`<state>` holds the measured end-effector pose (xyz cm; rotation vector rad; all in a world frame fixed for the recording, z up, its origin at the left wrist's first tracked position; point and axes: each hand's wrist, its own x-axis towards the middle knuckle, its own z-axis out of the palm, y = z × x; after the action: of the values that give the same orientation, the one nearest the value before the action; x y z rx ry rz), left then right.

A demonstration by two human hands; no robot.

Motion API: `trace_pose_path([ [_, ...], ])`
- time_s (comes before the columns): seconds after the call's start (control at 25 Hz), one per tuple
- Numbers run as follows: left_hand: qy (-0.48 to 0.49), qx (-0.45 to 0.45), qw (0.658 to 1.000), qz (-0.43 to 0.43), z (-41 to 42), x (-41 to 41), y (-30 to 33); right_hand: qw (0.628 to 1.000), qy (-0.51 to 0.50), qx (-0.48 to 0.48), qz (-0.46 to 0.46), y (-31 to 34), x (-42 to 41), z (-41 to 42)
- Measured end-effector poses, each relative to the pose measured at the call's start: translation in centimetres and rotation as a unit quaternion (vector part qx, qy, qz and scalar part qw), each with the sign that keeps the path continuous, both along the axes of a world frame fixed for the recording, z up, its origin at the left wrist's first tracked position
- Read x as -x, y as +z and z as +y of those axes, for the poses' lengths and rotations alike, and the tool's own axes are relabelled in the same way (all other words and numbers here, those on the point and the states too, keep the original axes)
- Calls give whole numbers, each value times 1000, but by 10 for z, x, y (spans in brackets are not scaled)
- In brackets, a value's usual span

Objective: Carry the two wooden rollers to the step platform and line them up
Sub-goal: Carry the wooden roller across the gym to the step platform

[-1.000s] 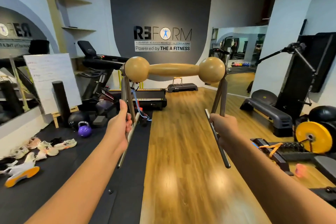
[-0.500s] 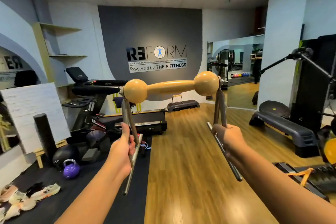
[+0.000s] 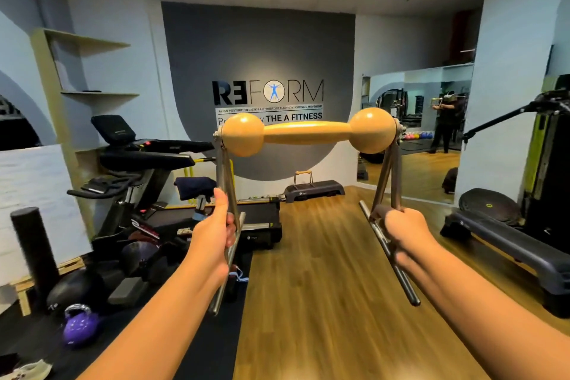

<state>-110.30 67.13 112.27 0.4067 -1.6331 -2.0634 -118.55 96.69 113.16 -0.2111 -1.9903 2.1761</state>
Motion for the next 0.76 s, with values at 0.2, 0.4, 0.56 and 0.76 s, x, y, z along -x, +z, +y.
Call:
trace_pose_path([
  [0.2, 7, 15, 1000, -5, -47, 159, -2, 1000, -21, -8, 14, 1, 141, -48],
  [0.4, -20, 2, 1000, 1, -83, 299, -4, 1000, -16, 17, 2, 5, 272, -81],
  [0.56, -19, 10, 1000, 1, -97, 419, -9, 999, -2, 34, -1, -1, 391, -94],
  [0.76, 4, 2, 1000, 1, -89, 563, -5, 998, 34, 49, 7, 4, 540, -90],
])
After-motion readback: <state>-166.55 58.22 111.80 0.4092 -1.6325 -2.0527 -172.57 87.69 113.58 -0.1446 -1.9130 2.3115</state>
